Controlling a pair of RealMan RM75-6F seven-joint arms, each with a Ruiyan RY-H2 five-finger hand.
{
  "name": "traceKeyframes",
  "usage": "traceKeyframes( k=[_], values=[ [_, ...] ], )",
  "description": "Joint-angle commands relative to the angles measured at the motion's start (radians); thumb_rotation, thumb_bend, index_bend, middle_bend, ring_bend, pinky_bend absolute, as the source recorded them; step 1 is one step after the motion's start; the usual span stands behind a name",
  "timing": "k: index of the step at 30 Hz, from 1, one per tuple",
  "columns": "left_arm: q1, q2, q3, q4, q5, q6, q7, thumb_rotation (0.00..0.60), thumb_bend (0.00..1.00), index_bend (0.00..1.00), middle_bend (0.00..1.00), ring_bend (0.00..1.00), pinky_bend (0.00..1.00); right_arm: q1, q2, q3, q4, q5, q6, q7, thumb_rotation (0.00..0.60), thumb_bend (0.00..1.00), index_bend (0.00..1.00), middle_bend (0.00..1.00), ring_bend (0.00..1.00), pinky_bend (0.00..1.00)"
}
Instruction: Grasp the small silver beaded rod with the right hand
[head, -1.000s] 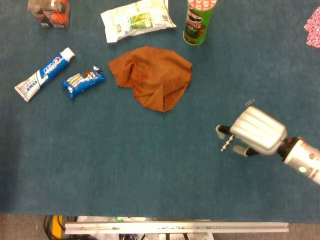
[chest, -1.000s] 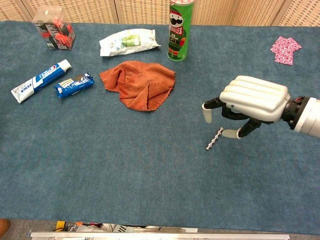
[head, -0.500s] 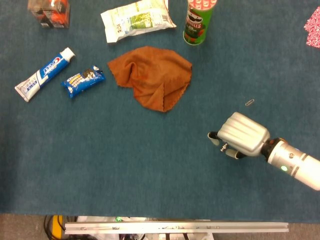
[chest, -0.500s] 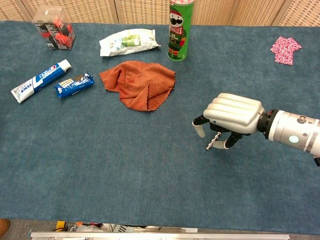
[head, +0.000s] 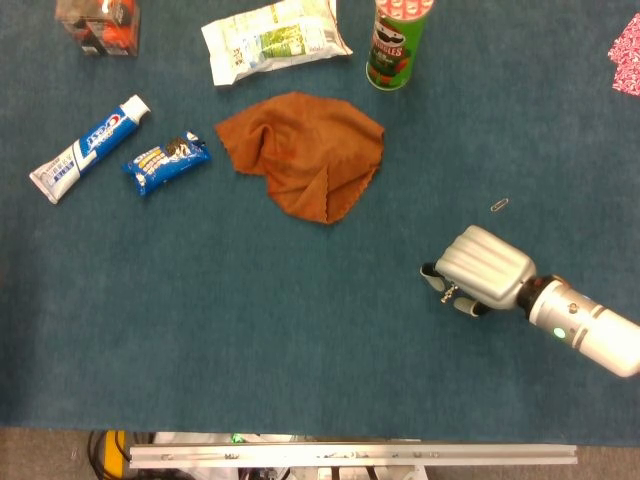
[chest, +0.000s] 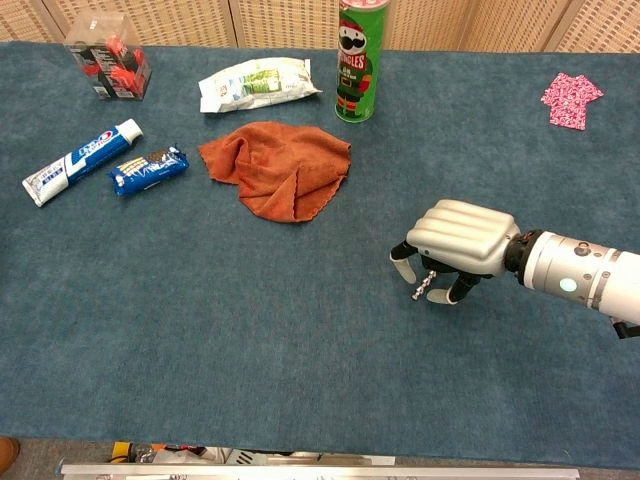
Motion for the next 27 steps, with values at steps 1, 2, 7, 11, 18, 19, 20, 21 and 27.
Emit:
traceKeyframes(
  k=[1, 2, 7, 11, 18, 19, 20, 21, 27],
  values=[
    [0.0, -0.001, 0.0, 0.002, -0.001, -0.001, -0.001, 0.599, 0.29, 0.0, 0.07, 0.06, 0.02, 0.004, -0.005, -0.002, 0.005, 0.011, -0.005, -0.007, 0.6, 0.21, 0.53, 1.0, 1.0, 1.0],
    [0.0, -0.001, 0.0, 0.003, -0.002, -0.001, -0.001, 0.599, 0.29, 0.0, 0.07, 0.06, 0.02, 0.006, -0.007, -0.002, 0.006, 0.014, -0.007, -0.01, 0.6, 0.21, 0.53, 1.0, 1.0, 1.0],
    [0.0, -0.002, -0.001, 0.005, -0.002, -0.001, -0.004, 0.599, 0.29, 0.0, 0.07, 0.06, 0.02, 0.014, -0.018, -0.003, 0.007, 0.036, -0.018, -0.024, 0.6, 0.21, 0.53, 1.0, 1.0, 1.0],
    [0.001, -0.003, -0.001, 0.008, -0.004, -0.002, -0.006, 0.599, 0.29, 0.0, 0.07, 0.06, 0.02, 0.02, -0.024, -0.004, 0.008, 0.052, -0.025, -0.036, 0.6, 0.21, 0.54, 1.0, 1.0, 1.0],
    [0.003, -0.006, -0.002, 0.016, -0.006, -0.002, -0.013, 0.597, 0.29, 0.0, 0.07, 0.06, 0.02, 0.03, -0.032, -0.005, 0.011, 0.081, -0.035, -0.059, 0.6, 0.21, 0.55, 1.0, 1.0, 1.0],
    [0.003, -0.007, -0.002, 0.017, -0.006, -0.002, -0.013, 0.598, 0.29, 0.0, 0.07, 0.06, 0.02, 0.031, -0.033, -0.005, 0.011, 0.084, -0.037, -0.061, 0.6, 0.22, 0.55, 1.0, 1.0, 1.0],
    [0.003, -0.007, -0.002, 0.018, -0.006, -0.002, -0.014, 0.598, 0.29, 0.0, 0.07, 0.06, 0.02, 0.032, -0.034, -0.005, 0.011, 0.087, -0.038, -0.062, 0.6, 0.22, 0.55, 1.0, 1.0, 1.0],
    [0.002, -0.007, -0.003, 0.018, -0.006, -0.002, -0.014, 0.597, 0.29, 0.0, 0.07, 0.06, 0.02, 0.033, -0.036, -0.005, 0.01, 0.091, -0.039, -0.065, 0.6, 0.22, 0.55, 1.0, 1.0, 1.0],
    [0.003, -0.009, -0.004, 0.024, -0.008, -0.003, -0.018, 0.598, 0.29, 0.0, 0.07, 0.06, 0.02, 0.038, -0.042, -0.007, 0.013, 0.113, -0.044, -0.078, 0.6, 0.23, 0.56, 1.0, 1.0, 1.0]
  ],
)
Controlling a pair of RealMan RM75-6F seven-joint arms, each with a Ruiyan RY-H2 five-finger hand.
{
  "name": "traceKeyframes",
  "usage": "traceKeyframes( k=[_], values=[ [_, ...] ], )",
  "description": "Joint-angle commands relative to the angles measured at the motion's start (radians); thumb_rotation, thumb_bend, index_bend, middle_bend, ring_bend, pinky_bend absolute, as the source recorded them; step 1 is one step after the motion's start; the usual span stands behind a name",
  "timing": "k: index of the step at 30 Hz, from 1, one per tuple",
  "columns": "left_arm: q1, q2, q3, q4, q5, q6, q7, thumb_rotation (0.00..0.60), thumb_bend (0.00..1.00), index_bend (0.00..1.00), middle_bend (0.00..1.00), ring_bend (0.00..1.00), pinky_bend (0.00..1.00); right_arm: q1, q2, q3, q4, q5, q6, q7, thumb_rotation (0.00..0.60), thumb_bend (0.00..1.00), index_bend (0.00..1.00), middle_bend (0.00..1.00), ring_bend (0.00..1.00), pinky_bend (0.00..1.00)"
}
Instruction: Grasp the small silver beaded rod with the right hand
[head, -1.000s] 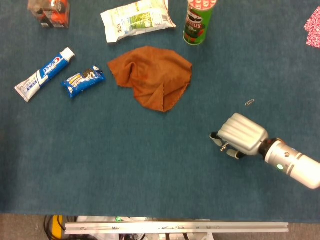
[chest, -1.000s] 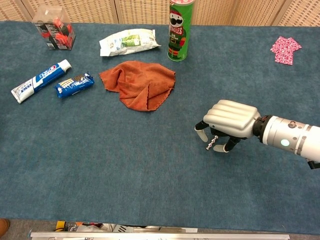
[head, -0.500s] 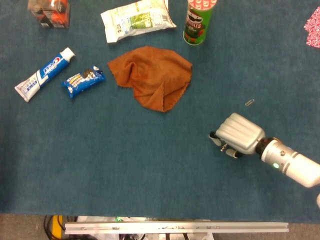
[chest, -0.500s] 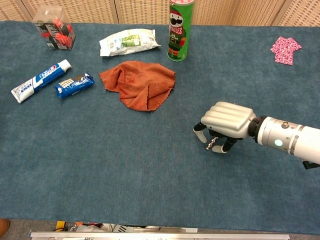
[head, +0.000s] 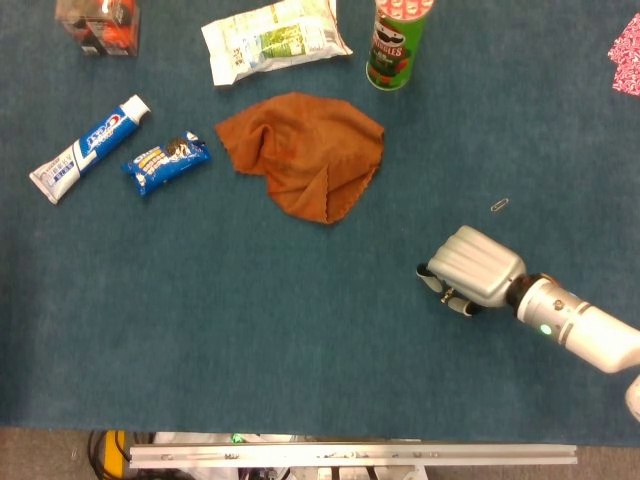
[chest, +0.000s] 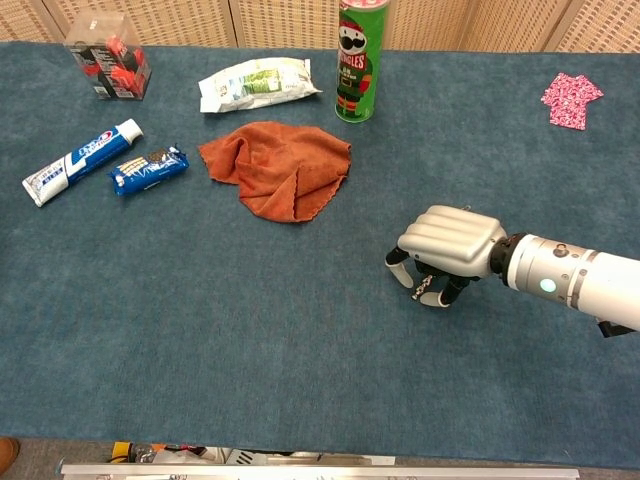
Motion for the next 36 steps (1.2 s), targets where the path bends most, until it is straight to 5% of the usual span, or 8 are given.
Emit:
traceKeyframes(
  k=[1, 22, 36],
  values=[
    [0.0, -0.001, 0.0, 0.002, -0.001, -0.002, -0.002, 0.598, 0.29, 0.0, 0.07, 0.06, 0.02, 0.002, -0.002, -0.001, 0.001, 0.01, -0.004, -0.005, 0.6, 0.23, 0.56, 1.0, 1.0, 1.0],
    [0.006, -0.004, 0.0, 0.011, -0.005, 0.0, -0.011, 0.598, 0.29, 0.0, 0.07, 0.06, 0.02, 0.017, -0.014, -0.005, 0.005, 0.077, -0.019, -0.052, 0.6, 0.27, 0.58, 1.0, 1.0, 1.0],
    [0.008, -0.003, 0.0, 0.013, -0.006, 0.0, -0.014, 0.598, 0.29, 0.0, 0.07, 0.06, 0.02, 0.016, -0.013, -0.007, 0.003, 0.094, -0.002, -0.036, 0.6, 0.47, 0.64, 1.0, 1.0, 1.0]
  ],
)
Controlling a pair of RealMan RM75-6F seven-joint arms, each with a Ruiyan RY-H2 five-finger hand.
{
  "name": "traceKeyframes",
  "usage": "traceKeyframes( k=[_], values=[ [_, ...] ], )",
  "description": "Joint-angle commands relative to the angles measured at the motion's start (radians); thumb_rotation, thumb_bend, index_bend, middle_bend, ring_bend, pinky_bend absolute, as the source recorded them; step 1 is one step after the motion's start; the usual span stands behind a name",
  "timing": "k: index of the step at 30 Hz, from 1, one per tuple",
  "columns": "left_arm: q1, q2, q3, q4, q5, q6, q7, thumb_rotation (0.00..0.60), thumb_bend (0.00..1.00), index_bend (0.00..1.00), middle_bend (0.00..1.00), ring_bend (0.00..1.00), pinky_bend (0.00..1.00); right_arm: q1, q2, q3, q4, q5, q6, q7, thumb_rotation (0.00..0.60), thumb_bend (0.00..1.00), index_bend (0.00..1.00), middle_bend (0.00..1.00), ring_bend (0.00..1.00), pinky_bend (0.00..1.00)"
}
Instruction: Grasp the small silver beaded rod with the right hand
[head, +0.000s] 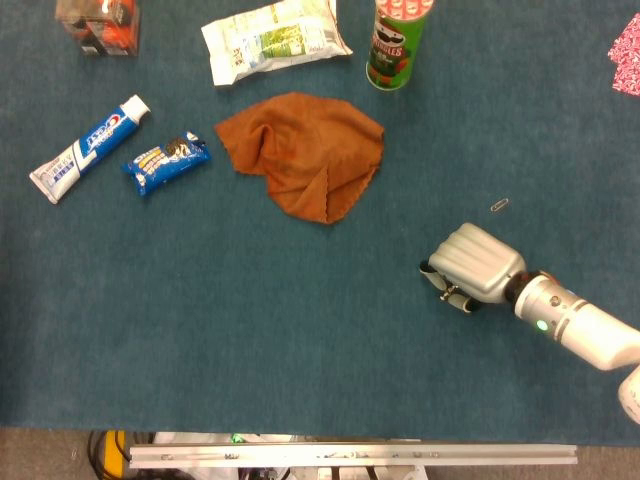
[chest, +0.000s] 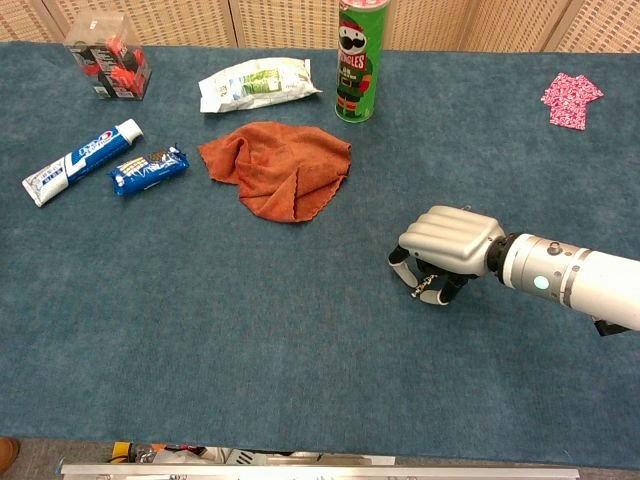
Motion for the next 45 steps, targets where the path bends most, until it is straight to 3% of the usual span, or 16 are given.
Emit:
traceKeyframes(
  k=[1, 11, 33, 45],
  values=[
    [0.0, -0.001, 0.0, 0.001, 0.0, 0.0, -0.001, 0.597, 0.29, 0.0, 0.07, 0.06, 0.02, -0.003, 0.001, -0.001, 0.001, -0.001, 0.007, 0.01, 0.6, 0.49, 0.64, 1.0, 1.0, 1.0],
    [0.002, 0.003, -0.001, -0.003, 0.003, 0.003, -0.001, 0.598, 0.29, 0.0, 0.07, 0.06, 0.02, -0.03, 0.026, -0.006, -0.014, -0.03, 0.065, 0.099, 0.6, 0.55, 0.65, 1.0, 1.0, 1.0],
    [-0.006, 0.015, -0.003, -0.042, 0.017, 0.009, 0.03, 0.599, 0.29, 0.0, 0.07, 0.06, 0.02, -0.115, 0.148, 0.025, -0.049, -0.144, 0.304, 0.424, 0.6, 0.65, 0.71, 1.0, 1.0, 1.0],
    [-0.012, 0.009, 0.005, -0.056, 0.026, 0.001, 0.051, 0.599, 0.29, 0.0, 0.07, 0.06, 0.02, -0.116, 0.16, 0.062, 0.028, -0.074, 0.271, 0.46, 0.6, 0.65, 0.71, 1.0, 1.0, 1.0]
  ],
)
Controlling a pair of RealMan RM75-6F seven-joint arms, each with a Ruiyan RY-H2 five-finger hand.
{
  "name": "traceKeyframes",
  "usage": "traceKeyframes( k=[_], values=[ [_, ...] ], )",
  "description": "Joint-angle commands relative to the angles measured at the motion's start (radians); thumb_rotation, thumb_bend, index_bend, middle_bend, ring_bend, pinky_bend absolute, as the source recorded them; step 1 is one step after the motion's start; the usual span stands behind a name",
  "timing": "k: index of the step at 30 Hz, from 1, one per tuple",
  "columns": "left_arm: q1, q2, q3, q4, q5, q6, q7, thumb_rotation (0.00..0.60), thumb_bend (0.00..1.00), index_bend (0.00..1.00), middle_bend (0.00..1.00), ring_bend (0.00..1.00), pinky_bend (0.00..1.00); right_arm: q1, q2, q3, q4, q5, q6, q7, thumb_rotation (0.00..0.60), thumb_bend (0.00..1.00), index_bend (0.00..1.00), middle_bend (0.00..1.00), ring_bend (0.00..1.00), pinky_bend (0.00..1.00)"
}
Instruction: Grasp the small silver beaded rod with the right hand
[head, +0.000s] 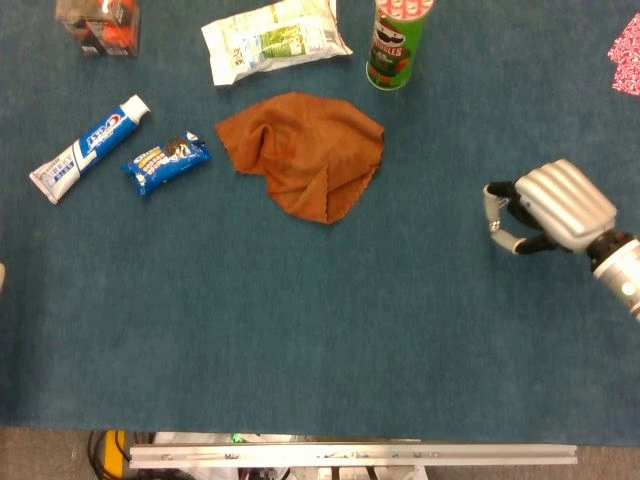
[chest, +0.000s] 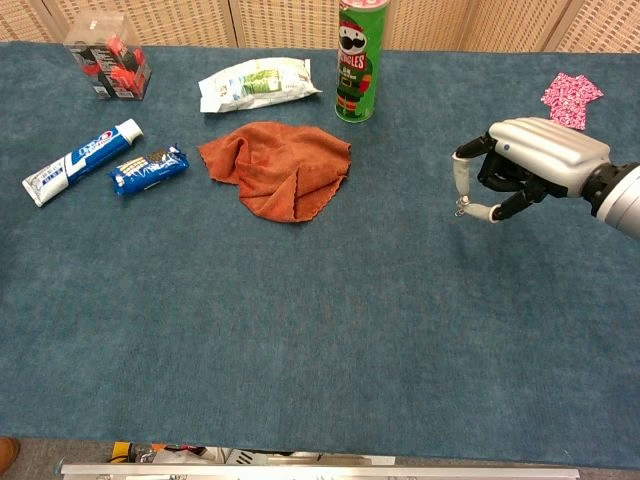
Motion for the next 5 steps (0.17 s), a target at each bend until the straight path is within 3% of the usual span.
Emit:
traceKeyframes(
  k=[1, 5],
  values=[
    [0.0, -0.002, 0.002, 0.0, -0.002, -0.003, 0.004, 0.599, 0.29, 0.0, 0.07, 0.06, 0.02, 0.003, -0.007, 0.008, 0.023, 0.019, -0.017, 0.001, 0.6, 0.65, 0.71, 1.0, 1.0, 1.0],
    [0.0, -0.002, 0.002, -0.003, -0.005, -0.004, 0.009, 0.598, 0.29, 0.0, 0.07, 0.06, 0.02, 0.005, -0.02, 0.015, 0.05, 0.032, -0.031, 0.003, 0.6, 0.65, 0.71, 1.0, 1.0, 1.0]
  ],
)
